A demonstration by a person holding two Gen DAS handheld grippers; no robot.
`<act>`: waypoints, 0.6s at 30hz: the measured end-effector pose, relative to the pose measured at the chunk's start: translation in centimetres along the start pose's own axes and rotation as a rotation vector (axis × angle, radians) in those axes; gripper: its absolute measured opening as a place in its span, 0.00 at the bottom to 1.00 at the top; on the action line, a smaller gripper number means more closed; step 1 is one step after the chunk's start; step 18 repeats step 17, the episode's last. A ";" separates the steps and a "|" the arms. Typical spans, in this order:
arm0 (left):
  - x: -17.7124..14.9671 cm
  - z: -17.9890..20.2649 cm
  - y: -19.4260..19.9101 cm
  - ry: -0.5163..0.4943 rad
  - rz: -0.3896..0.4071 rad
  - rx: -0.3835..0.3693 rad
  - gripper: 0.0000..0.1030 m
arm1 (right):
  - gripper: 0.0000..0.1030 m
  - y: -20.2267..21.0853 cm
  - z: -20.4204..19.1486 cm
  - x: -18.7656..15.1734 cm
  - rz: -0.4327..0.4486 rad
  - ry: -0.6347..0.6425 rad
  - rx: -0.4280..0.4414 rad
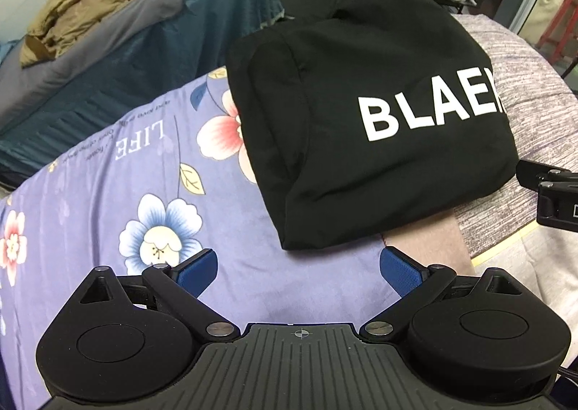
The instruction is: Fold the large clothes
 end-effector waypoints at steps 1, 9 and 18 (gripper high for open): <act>-0.1 0.1 -0.1 0.002 -0.002 0.002 1.00 | 0.99 -0.1 0.1 -0.1 -0.003 -0.006 -0.001; -0.3 0.7 -0.5 -0.010 -0.019 0.003 1.00 | 0.99 -0.7 0.3 -0.7 -0.031 -0.043 0.012; -0.4 0.8 -0.6 0.000 -0.008 -0.003 1.00 | 0.99 -0.9 0.4 -1.2 -0.051 -0.048 0.009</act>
Point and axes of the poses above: each gripper's, at about its wrist camera, not at the fingertips, and y roughly against the way its jaws point, z to its right, x to its top, the point moved 9 cm from there along -y, roughly the way its jaws point, and after that the axes turned 6 degrees about z, right-handed, at the moved point
